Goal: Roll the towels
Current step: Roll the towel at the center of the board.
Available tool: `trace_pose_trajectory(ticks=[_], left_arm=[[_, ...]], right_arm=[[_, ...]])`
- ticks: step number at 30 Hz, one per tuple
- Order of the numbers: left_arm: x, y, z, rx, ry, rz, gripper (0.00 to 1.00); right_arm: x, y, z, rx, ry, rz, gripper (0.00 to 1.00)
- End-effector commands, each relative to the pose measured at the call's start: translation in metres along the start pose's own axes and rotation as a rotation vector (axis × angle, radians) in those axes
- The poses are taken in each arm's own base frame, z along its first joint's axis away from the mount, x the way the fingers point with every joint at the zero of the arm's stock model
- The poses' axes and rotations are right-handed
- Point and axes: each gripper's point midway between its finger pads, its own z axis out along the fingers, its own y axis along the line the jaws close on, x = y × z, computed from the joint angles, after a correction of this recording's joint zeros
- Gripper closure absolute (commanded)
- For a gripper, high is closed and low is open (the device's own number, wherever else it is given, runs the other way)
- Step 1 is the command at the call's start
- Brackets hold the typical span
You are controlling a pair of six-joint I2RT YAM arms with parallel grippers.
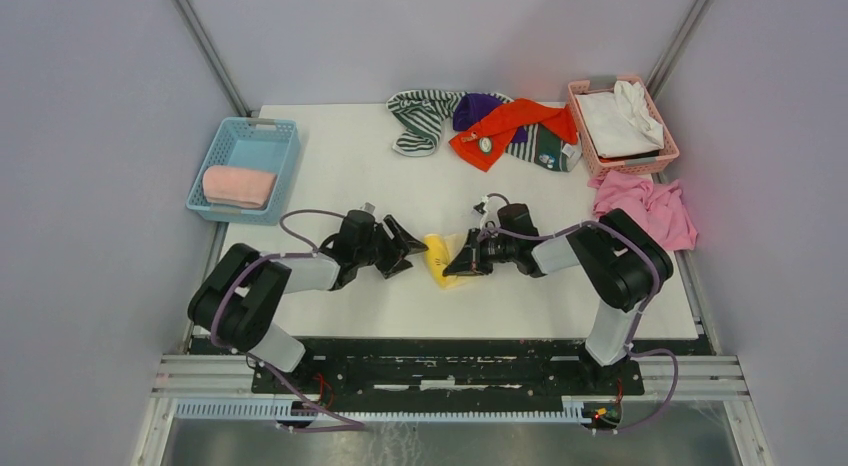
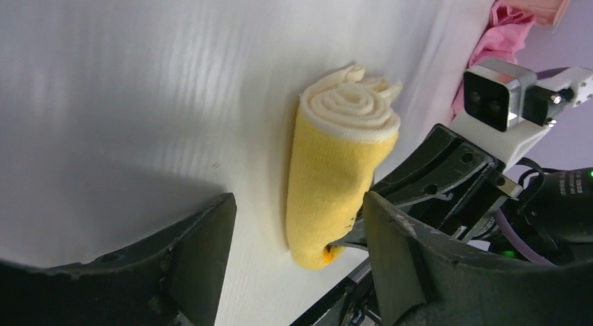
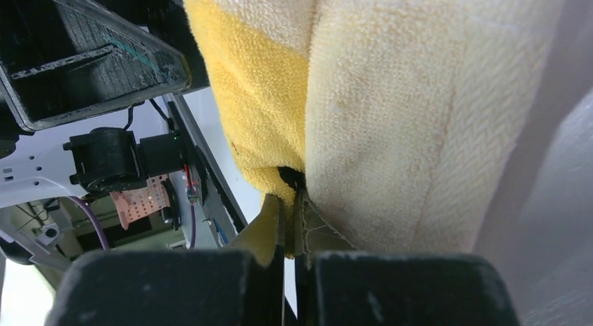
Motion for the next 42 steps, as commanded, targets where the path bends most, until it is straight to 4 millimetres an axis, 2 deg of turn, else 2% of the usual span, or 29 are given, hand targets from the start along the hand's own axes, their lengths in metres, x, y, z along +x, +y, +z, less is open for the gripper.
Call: trace_pose_trajectory(ticks=[1,5,9,12,15,18,21,24,27,32,35,38,42], left_arm=[[-0.002,-0.027,0.016,0.108,0.039,0.077,0.26],[0.005,-0.023,0.029,0.09,0.069,0.088,0.29],[0.012,-0.008,0.04,0.039,0.08,0.086,0.34],[0.013,0.009,0.042,-0.011,0.067,0.056,0.45],[0.009,0.024,0.033,-0.068,0.008,0.029,0.55],[-0.007,0.032,0.013,-0.142,-0.102,0.027,0.64],[-0.027,0.044,-0.012,-0.239,-0.234,0.023,0.7],[-0.04,0.051,-0.037,-0.3,-0.332,0.017,0.72],[-0.045,0.057,-0.052,-0.354,-0.369,0.022,0.72],[-0.036,0.07,-0.054,-0.401,-0.337,0.001,0.73],[-0.034,0.073,-0.052,-0.413,-0.327,-0.008,0.73],[-0.033,0.073,-0.051,-0.418,-0.321,-0.017,0.73],[-0.031,0.074,-0.05,-0.415,-0.313,-0.034,0.73]], right_arm=[[0.061,-0.088,-0.017,0.323,0.151,0.189,0.99],[0.069,-0.1,-0.021,0.379,0.194,0.183,0.99],[0.066,-0.105,-0.025,0.425,0.219,0.142,0.98],[0.056,-0.105,-0.028,0.46,0.235,0.086,0.96],[0.042,-0.095,-0.028,0.477,0.253,-0.003,0.92],[0.022,-0.074,-0.021,0.497,0.253,-0.139,0.87],[0.009,-0.042,-0.008,0.495,0.253,-0.281,0.8],[-0.003,-0.009,0.002,0.507,0.219,-0.434,0.74],[-0.016,0.025,0.003,0.515,0.114,-0.582,0.68],[-0.025,0.076,-0.005,0.516,-0.062,-0.822,0.52],[-0.021,0.098,-0.001,0.492,-0.118,-0.923,0.49],[-0.014,0.111,0.011,0.474,-0.149,-1.022,0.47],[-0.004,0.117,0.033,0.489,-0.15,-1.137,0.45]])
